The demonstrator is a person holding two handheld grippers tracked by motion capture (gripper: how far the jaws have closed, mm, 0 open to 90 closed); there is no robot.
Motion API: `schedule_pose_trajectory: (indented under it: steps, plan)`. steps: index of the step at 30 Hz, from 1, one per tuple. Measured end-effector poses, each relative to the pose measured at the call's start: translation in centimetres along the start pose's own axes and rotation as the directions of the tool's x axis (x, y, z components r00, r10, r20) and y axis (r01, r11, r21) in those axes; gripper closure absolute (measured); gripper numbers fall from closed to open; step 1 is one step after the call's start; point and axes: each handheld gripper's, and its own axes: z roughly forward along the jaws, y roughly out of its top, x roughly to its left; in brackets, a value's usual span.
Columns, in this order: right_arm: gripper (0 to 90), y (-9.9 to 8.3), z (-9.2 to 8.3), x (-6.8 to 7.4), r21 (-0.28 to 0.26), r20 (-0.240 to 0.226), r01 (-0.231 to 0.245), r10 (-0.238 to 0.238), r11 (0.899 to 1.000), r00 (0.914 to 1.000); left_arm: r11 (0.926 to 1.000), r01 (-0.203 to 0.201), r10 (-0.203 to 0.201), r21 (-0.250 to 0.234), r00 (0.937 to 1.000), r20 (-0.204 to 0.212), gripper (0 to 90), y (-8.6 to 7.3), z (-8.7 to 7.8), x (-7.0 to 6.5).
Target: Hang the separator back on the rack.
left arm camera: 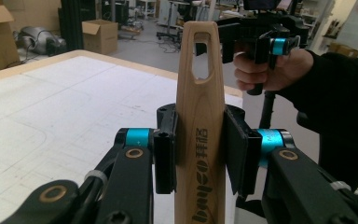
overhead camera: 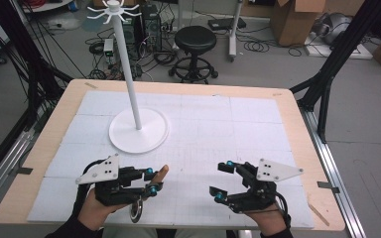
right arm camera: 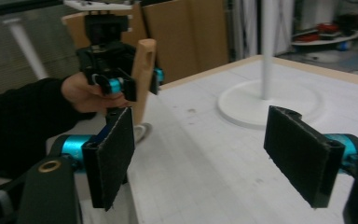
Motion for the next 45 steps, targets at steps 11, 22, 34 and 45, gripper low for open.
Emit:
schedule_pose_trajectory:
  steps: [11,22,34,45]
  plan:
    - [34.1,2.6,4.4,0.7,-0.031,-0.165,0.054,-0.058,0.998,0.9846,0.9996,0.001,0.000,-0.028,0.9989,0.047,67.2,0.3,0.3,-0.6]
    - [40.9,3.5,6.7,1.5,-0.032,-0.243,0.089,-0.094,0.996,0.9656,0.9992,-0.006,0.009,-0.040,0.9956,0.093,67.2,0.4,0.6,-1.1]
    - [55.9,3.6,8.2,1.9,-0.025,-0.339,0.110,-0.112,0.994,0.9340,0.9992,-0.008,0.013,-0.038,0.9896,0.143,67.2,0.4,0.9,-1.4]
    - [68.4,3.7,8.5,2.2,-0.032,-0.387,0.126,-0.129,0.991,0.9131,0.9986,-0.014,0.022,-0.052,0.9851,0.171,67.3,0.6,0.8,-1.6]
